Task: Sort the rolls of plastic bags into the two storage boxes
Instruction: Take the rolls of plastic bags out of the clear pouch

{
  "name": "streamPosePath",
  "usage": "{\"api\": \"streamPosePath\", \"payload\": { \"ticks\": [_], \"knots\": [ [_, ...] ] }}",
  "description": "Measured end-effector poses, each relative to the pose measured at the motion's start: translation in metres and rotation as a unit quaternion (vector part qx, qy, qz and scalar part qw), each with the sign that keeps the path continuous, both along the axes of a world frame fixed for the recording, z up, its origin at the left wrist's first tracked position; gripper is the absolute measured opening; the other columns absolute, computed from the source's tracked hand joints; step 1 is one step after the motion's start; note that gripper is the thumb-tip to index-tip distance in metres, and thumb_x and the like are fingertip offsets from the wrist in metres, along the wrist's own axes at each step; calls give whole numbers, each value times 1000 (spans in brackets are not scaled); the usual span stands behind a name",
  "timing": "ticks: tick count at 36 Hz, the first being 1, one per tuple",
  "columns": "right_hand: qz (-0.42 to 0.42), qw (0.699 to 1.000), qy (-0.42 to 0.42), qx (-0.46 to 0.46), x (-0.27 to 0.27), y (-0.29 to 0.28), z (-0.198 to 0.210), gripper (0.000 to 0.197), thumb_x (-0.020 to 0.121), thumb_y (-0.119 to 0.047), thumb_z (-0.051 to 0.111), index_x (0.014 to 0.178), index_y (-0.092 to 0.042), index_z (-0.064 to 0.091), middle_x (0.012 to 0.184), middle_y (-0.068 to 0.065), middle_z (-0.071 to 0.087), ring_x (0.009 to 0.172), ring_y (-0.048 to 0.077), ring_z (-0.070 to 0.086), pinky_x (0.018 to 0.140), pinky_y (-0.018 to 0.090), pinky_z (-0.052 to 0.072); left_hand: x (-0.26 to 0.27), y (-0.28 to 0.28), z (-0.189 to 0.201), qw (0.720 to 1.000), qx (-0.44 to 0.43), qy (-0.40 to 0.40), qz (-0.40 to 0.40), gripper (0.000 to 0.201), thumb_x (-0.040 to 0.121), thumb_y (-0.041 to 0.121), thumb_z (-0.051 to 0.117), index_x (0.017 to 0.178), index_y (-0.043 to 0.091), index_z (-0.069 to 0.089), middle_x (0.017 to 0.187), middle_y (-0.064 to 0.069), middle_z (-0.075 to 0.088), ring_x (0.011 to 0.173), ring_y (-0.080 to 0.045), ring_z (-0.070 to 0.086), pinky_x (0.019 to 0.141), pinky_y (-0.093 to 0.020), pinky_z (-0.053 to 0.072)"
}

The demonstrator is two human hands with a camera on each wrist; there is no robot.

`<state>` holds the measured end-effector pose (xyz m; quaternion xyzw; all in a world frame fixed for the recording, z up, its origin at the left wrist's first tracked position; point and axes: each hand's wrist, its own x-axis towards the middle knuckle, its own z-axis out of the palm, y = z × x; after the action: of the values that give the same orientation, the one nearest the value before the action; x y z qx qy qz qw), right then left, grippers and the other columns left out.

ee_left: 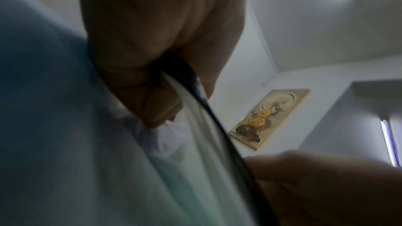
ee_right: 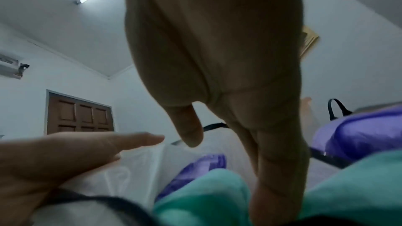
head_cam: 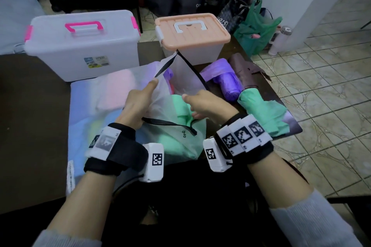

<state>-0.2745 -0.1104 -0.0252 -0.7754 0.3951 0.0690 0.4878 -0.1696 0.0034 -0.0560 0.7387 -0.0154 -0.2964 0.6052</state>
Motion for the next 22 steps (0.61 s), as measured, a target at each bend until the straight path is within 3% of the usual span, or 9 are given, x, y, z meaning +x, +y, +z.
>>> {"api": "streamPosePath", "payload": {
  "ticks": [2,4,8,13,15,16,18,20,22],
  "knots": [
    [8,1000,19,11,6,3,-6,40,94,-38,49,102,1,55,97,13,58,84,29,61,83,39,52,0,4,2,996,54,-66,-18,45,85,51,58,87,6,59,78,-2,51,70,-22,51,56,-27,36],
    [11,999,28,36,9,5,-6,55,93,-45,50,123,1,52,104,10,56,86,27,58,74,33,51,0,7,4,990,90,-102,-44,43,86,50,58,67,12,51,67,-1,46,58,-18,43,50,-28,31],
    [28,999,40,17,18,6,-5,68,91,-57,46,131,-2,46,81,5,47,69,19,46,58,26,38,5,11,5,993,56,-93,-43,41,85,51,60,67,15,57,65,-1,51,64,-23,48,61,-28,38],
    [12,999,15,25,27,9,-10,72,91,-51,52,137,3,39,124,12,54,104,29,56,87,32,46,7,13,3,994,1,-105,-1,50,89,50,55,55,20,35,58,0,36,56,-18,34,53,-29,26],
    [-1,999,7,35,30,10,-11,71,89,-47,57,135,4,40,126,13,55,109,30,58,95,38,48,7,12,3,994,-9,-109,0,51,90,52,52,57,22,26,58,1,28,55,-17,26,52,-30,19],
    [-1,999,11,42,30,9,-13,67,87,-44,61,132,3,43,121,13,58,105,28,60,93,37,50,6,12,3,994,-11,-112,4,52,90,53,51,58,23,24,58,1,25,55,-16,24,52,-31,17],
    [15,998,24,53,30,10,-12,51,85,-38,65,117,0,51,97,8,62,82,21,61,69,24,53,5,13,5,993,-15,-117,13,53,91,53,49,58,22,21,58,2,21,54,-16,21,52,-30,16],
    [24,998,32,45,30,12,-11,40,85,-36,65,107,-5,50,85,4,57,66,15,53,46,16,41,4,13,5,993,-17,-118,19,53,91,53,48,59,22,21,58,2,20,53,-15,20,50,-30,16],
    [21,998,23,57,30,11,-13,43,83,-36,67,107,-3,52,86,4,58,66,15,53,43,13,39,5,14,4,994,-9,-107,23,51,91,55,47,60,22,23,58,1,20,52,-15,20,50,-29,16]
  ]
}}
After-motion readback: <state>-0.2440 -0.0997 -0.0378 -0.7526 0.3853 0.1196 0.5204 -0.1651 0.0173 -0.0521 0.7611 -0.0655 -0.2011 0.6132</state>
